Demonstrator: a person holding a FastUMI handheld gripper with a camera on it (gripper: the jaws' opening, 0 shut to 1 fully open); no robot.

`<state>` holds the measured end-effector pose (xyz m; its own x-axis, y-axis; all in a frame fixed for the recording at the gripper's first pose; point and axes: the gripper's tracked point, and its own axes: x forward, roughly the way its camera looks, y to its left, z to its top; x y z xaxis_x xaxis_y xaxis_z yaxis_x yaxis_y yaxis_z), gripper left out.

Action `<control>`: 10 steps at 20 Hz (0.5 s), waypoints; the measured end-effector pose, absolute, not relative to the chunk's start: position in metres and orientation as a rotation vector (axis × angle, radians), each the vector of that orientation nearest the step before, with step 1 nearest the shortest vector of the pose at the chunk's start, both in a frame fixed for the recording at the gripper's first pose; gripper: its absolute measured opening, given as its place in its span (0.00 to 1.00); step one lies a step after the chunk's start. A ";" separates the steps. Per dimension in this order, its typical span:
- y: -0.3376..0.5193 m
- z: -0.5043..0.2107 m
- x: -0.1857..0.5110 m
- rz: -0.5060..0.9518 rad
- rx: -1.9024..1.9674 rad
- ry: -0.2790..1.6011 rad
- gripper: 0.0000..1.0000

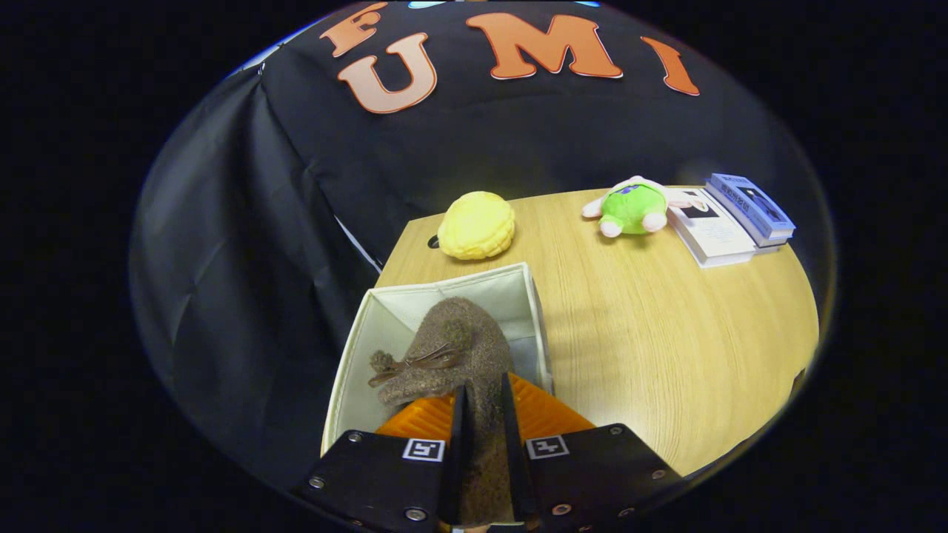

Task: Open the storage box then place both shoes into the box .Put the left shoe in first, then the right shoe, with the right side of both shoes facing outward in a uniform manner.

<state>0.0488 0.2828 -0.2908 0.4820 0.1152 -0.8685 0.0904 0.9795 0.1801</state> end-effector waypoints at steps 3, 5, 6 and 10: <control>0.279 -0.285 0.049 0.016 0.222 1.052 0.35; 0.282 -0.274 0.048 0.067 0.244 1.043 0.36; 0.278 -0.264 0.053 0.067 0.253 1.003 0.44; 0.265 -0.216 0.061 0.122 0.315 0.858 0.57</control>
<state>0.0609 0.2654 -0.2162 0.6501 0.2315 -0.7237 0.0203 0.9468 0.3211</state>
